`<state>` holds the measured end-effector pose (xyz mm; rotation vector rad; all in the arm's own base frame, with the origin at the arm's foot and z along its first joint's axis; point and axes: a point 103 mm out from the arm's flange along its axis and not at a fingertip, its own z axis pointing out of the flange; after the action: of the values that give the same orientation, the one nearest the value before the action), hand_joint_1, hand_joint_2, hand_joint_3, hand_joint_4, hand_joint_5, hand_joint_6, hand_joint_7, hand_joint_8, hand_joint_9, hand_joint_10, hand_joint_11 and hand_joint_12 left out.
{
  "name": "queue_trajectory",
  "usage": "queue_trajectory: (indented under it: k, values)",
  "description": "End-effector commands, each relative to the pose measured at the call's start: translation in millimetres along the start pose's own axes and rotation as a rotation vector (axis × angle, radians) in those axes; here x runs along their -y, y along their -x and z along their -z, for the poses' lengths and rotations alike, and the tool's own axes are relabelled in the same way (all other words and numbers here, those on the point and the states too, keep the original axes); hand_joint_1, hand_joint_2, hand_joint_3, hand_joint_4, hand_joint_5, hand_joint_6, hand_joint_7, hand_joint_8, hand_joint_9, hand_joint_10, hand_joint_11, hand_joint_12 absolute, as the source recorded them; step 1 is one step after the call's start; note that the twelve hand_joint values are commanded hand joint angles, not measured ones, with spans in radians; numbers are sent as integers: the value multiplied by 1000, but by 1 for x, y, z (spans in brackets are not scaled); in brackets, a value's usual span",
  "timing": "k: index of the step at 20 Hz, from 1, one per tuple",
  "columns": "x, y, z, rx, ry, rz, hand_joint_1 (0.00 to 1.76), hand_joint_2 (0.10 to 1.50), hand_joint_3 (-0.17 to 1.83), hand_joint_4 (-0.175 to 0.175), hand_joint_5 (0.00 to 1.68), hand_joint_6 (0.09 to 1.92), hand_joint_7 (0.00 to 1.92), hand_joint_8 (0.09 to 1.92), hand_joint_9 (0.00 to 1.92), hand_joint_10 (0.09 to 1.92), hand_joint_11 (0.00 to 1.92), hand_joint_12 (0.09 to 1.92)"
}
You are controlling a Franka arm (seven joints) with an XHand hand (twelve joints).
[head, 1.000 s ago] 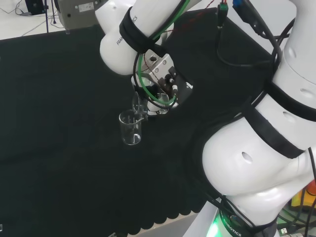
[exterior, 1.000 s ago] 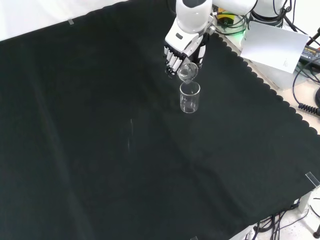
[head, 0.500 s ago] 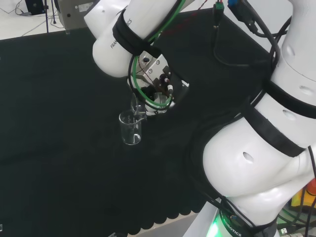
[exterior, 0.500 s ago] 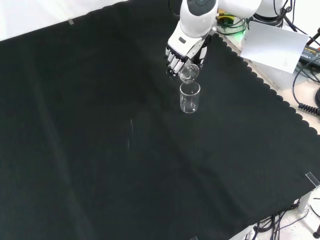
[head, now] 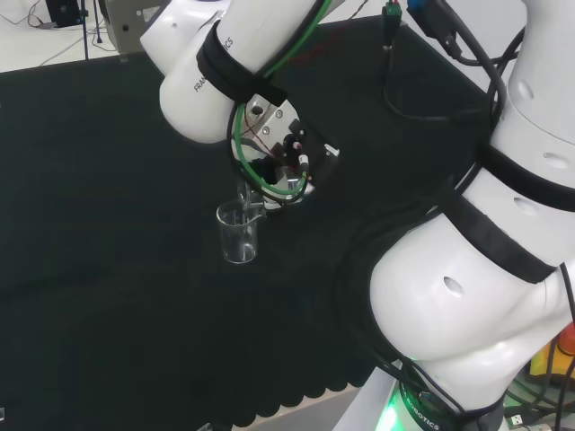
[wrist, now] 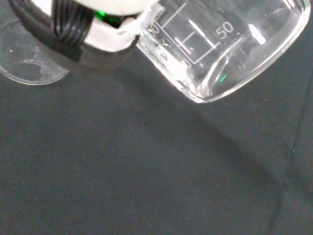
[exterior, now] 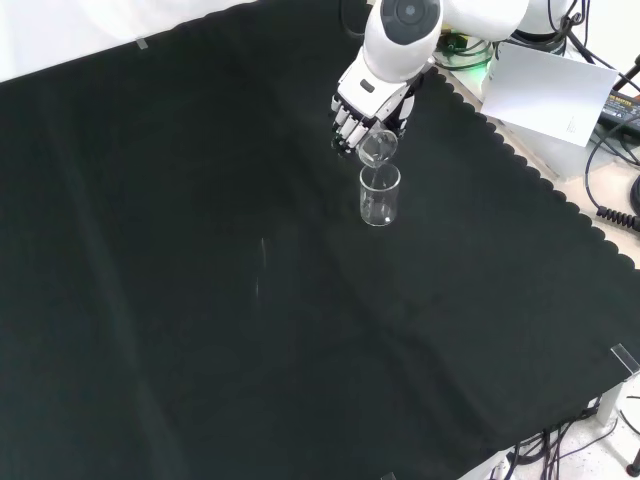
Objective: Pour the water from the handheld beaker into the one on the table.
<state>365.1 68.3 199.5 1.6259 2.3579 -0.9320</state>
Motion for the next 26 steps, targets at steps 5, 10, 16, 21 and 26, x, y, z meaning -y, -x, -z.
queue_trajectory:
  k: [5, 10, 16, 21, 26]
  values:
    - [1, -5, 7, 47, -13, -3, 1191, 1021, -175, -32, 1497, 113, 1527, 722, 1808, 230, 1458, 602]
    - [1, -6, 9, 51, -9, -7, 1191, 1022, -175, -33, 1495, 118, 1525, 726, 1807, 233, 1458, 603]
    - [1, -10, 13, 87, -15, -6, 1192, 1022, -175, -34, 1491, 125, 1523, 730, 1805, 238, 1458, 604]
    - [1, -13, 16, 114, -20, -2, 1191, 1022, -175, -34, 1489, 131, 1522, 733, 1803, 241, 1458, 606]
    - [2, -15, 18, 136, -25, -2, 1191, 1023, -175, -34, 1486, 137, 1520, 736, 1801, 245, 1458, 606]
